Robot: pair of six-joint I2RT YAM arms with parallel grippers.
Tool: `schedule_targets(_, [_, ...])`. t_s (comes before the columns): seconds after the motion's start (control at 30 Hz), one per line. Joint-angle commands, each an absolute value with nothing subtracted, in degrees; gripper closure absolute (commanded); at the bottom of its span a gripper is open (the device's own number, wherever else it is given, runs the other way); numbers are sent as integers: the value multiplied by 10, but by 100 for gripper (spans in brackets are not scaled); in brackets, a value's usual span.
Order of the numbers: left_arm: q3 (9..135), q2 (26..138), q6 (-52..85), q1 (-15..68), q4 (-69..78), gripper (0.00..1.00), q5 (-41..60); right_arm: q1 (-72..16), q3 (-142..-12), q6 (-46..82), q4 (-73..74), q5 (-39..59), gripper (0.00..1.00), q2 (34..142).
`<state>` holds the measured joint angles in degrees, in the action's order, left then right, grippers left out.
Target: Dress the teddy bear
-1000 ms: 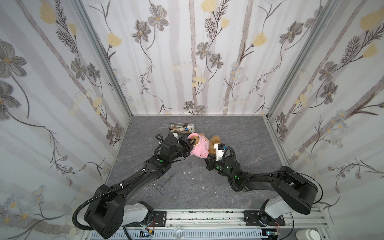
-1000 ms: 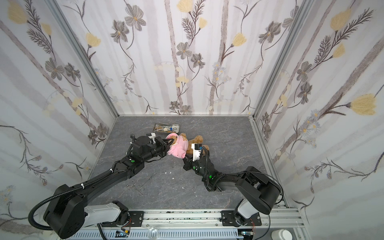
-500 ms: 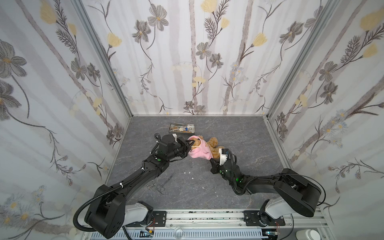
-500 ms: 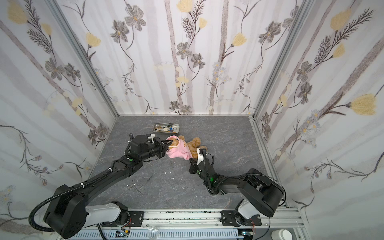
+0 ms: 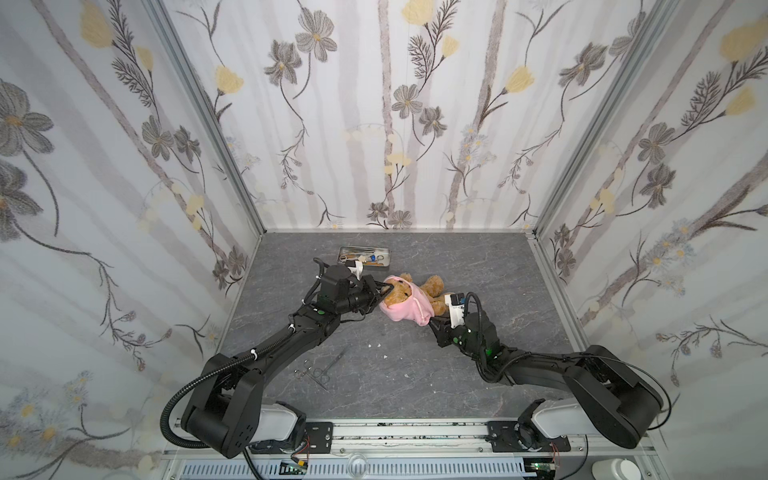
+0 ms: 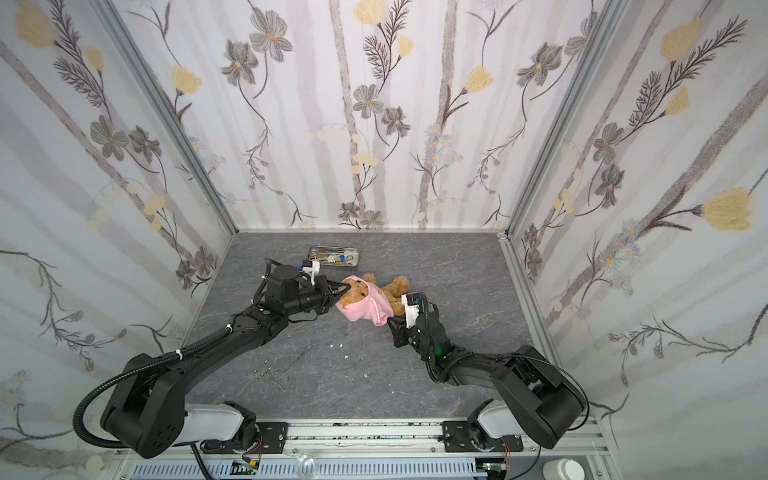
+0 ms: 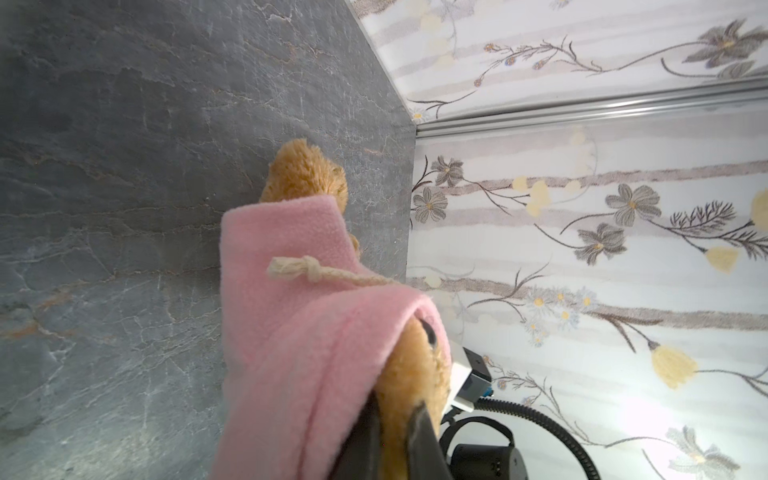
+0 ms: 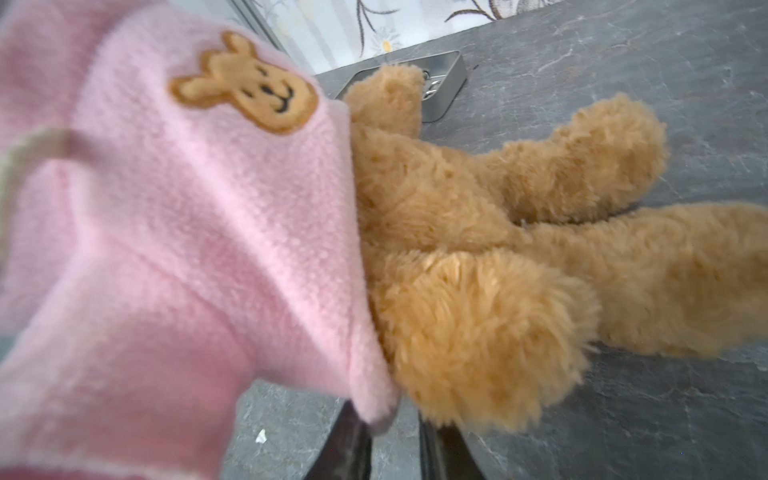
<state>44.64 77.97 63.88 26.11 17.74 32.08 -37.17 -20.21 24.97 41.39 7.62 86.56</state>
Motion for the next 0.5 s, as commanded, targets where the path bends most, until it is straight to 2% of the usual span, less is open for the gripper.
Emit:
schedule_targets(0.0, [448,785,527,258,214,100,351,-347,-202,178,318,158,69,819])
schedule_targets(0.2, [435,787,340,258,214,100,387,-275,-210,118,199,286,59,710])
schedule_targets(0.33, [421,772,155,258,214,100,422,-245,-241,190,219,307,57,705])
schedule_targets(0.47, [386,746,-45,259,212,100,425,-229,-266,302,279,313,55,747])
